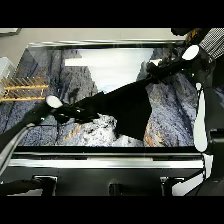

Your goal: Fold the clothes and pants, and hang the long-sleeved shirts on hangers.

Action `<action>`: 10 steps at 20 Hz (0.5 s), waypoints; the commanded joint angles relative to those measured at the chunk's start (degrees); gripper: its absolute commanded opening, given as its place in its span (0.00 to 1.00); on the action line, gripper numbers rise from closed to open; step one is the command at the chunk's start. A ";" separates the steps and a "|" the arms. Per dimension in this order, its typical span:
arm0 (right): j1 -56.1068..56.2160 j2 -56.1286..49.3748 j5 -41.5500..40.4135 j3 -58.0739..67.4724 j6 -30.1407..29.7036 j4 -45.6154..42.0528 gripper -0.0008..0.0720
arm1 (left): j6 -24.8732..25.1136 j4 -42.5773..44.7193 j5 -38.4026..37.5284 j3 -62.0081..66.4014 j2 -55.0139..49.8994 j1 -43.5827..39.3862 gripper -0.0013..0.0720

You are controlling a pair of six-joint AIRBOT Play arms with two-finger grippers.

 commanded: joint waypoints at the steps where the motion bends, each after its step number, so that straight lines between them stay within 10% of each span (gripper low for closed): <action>1: -0.17 -0.02 2.14 -0.02 -0.85 0.33 0.05 | 0.13 -8.87 9.49 -0.98 -5.16 -8.39 0.75; 10: -0.17 -0.02 5.05 -0.02 -1.90 0.33 0.05 | 0.20 -10.34 11.43 0.63 -12.02 -12.61 0.75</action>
